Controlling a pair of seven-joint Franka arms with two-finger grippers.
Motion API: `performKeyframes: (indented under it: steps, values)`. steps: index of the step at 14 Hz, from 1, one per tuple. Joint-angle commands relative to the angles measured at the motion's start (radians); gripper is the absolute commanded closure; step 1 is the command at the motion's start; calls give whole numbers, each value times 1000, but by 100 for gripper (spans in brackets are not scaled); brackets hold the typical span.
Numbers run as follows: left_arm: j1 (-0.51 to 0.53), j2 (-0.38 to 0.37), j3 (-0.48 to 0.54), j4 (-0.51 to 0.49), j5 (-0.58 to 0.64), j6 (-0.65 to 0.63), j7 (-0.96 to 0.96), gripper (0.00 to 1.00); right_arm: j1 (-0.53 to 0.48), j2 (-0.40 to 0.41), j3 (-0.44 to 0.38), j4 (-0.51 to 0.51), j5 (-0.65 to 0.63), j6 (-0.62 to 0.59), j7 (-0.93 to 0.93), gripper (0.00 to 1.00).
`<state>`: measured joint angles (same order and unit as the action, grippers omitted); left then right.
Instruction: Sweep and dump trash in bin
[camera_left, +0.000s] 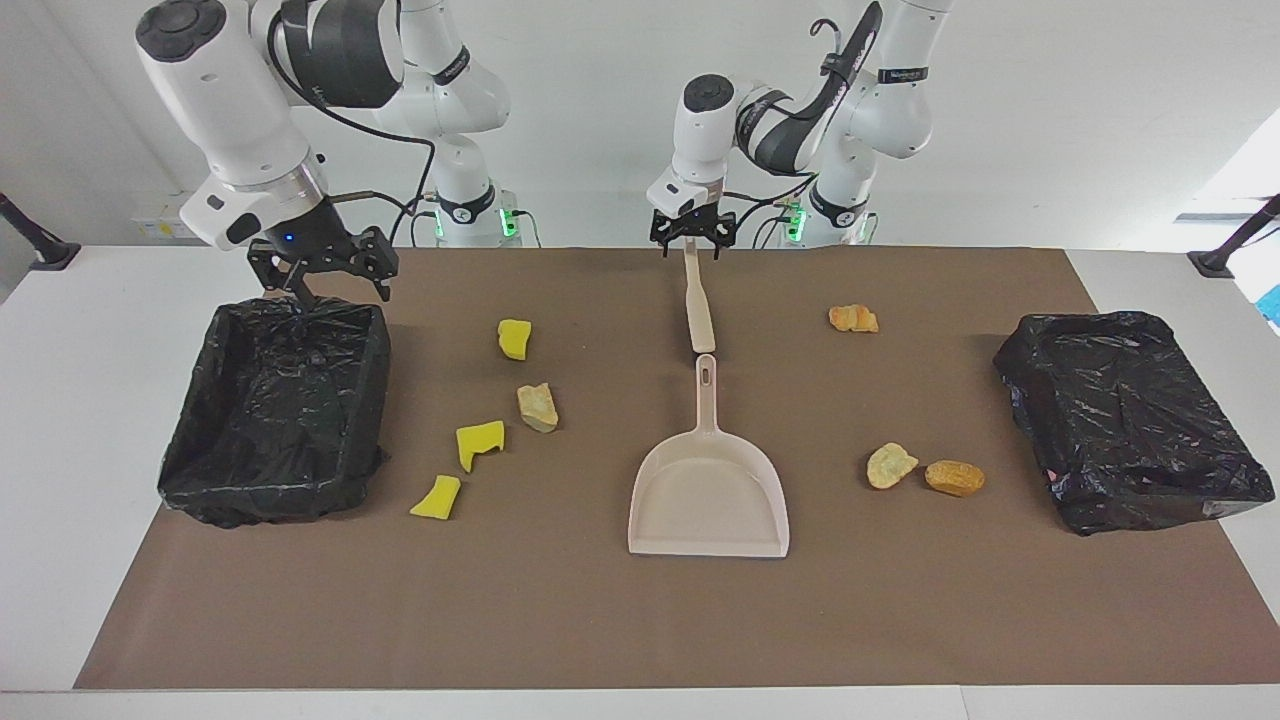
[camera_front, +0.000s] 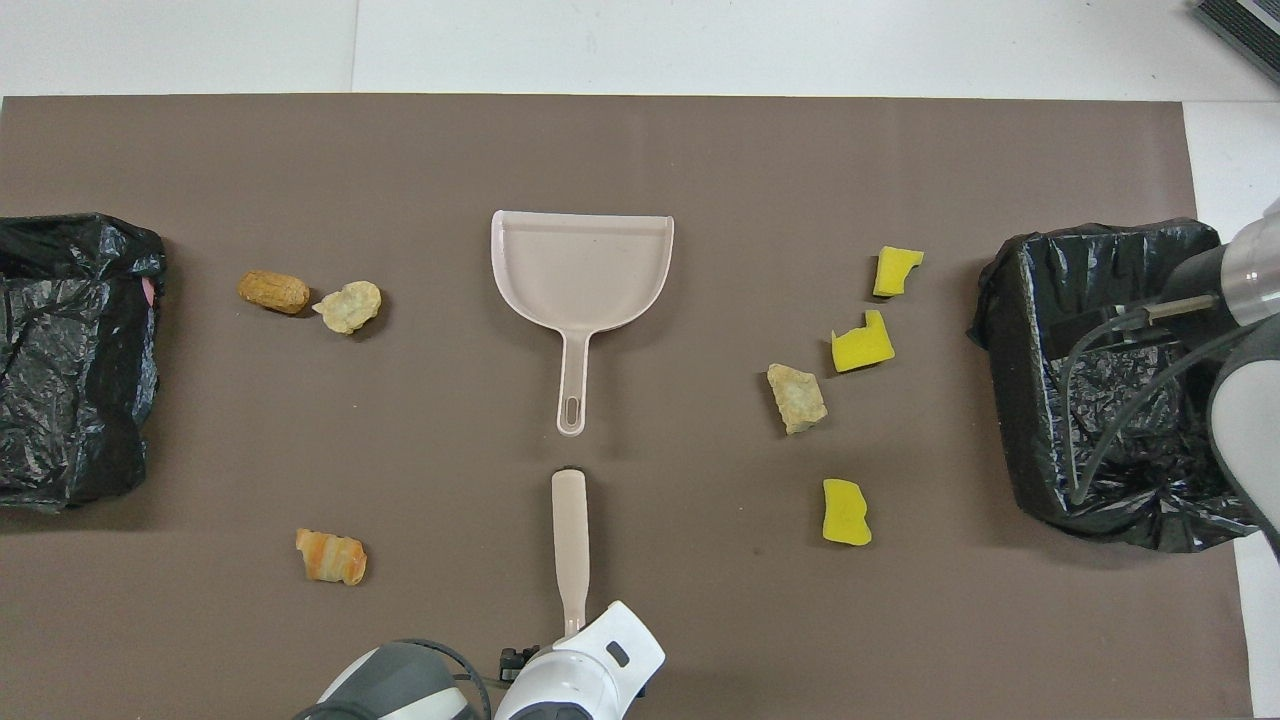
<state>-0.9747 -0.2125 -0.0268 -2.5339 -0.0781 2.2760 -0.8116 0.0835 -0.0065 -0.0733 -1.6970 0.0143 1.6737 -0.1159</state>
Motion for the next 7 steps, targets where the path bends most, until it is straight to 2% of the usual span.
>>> performKeyframes:
  steps: [1,3,6,7]
  values:
    - [-16,-5,18,-11,-12,16,-1,12,4,-24,0,-35,-10,20,22,0]
    - [-16,-2,19,-6,-32,10,3,38,4,-24,0,-35,-10,21,24,0]
    - [-10,8,21,21,-37,-45,9,100,4,-24,0,-36,-10,20,24,0]
    - [-4,22,22,47,-37,-77,11,100,4,-26,0,-39,-10,21,24,0]
